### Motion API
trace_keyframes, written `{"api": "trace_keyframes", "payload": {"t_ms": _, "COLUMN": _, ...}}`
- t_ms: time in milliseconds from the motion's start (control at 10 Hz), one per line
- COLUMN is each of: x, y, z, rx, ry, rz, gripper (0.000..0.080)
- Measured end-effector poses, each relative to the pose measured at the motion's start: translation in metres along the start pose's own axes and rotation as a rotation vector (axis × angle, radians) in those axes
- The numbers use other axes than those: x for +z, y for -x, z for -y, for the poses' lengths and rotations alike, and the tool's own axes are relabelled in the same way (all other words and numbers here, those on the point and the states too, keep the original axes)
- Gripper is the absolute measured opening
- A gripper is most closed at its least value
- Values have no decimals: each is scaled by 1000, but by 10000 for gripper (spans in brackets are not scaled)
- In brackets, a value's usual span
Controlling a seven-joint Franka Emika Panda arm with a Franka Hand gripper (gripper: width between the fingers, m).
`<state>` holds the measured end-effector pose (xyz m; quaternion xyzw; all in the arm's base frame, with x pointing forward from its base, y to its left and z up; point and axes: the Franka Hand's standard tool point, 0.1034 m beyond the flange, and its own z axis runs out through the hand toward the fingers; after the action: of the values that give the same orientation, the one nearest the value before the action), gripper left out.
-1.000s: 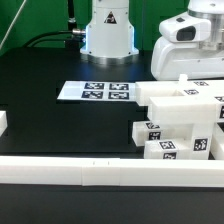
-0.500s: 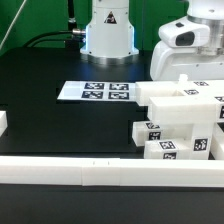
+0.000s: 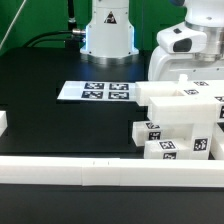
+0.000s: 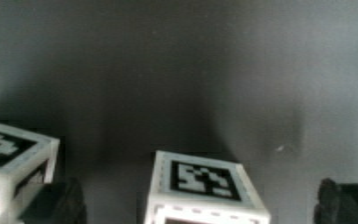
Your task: Assemble chair
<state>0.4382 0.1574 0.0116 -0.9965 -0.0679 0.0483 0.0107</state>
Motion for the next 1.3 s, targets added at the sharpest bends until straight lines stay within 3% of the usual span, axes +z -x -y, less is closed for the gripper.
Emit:
{"api": "trace_keyframes", "payload": {"t_ms": 200, "x": 3, "y": 2, "z": -1, "rx": 1, "ry": 2, "rz": 6, "gripper": 649}}
{"api": "trace_keyframes", "payload": {"t_ms": 300, "x": 5, "y": 3, "z": -1, "rx": 1, "ry": 3, "rz": 9, "gripper": 530}}
{"api": "trace_keyframes", "payload": {"t_ms": 400, "x": 6, "y": 3, "z": -1, "rx": 7, "ry": 3, "rz": 11, "gripper": 530}}
{"api": "trace_keyframes", "payload": {"t_ms": 500, "x": 6, "y": 3, "z": 0, "rx": 9, "ry": 4, "rz": 12, "gripper": 346}}
{"api": "trace_keyframes", "payload": {"t_ms": 600, "x": 6, "y": 3, "z": -1, "rx": 9, "ry": 4, "rz": 12, "gripper": 281}}
{"api": "trace_keyframes", "payload": {"t_ms": 1000, "x": 6, "y": 3, "z": -1, "rx": 10, "ry": 3, "rz": 13, "gripper": 281}}
{"api": "trace_keyframes", "payload": {"t_ms": 1300, "x": -7, "y": -1, "z": -3, "rx": 0, "ry": -4, "rz": -3, "gripper": 281}}
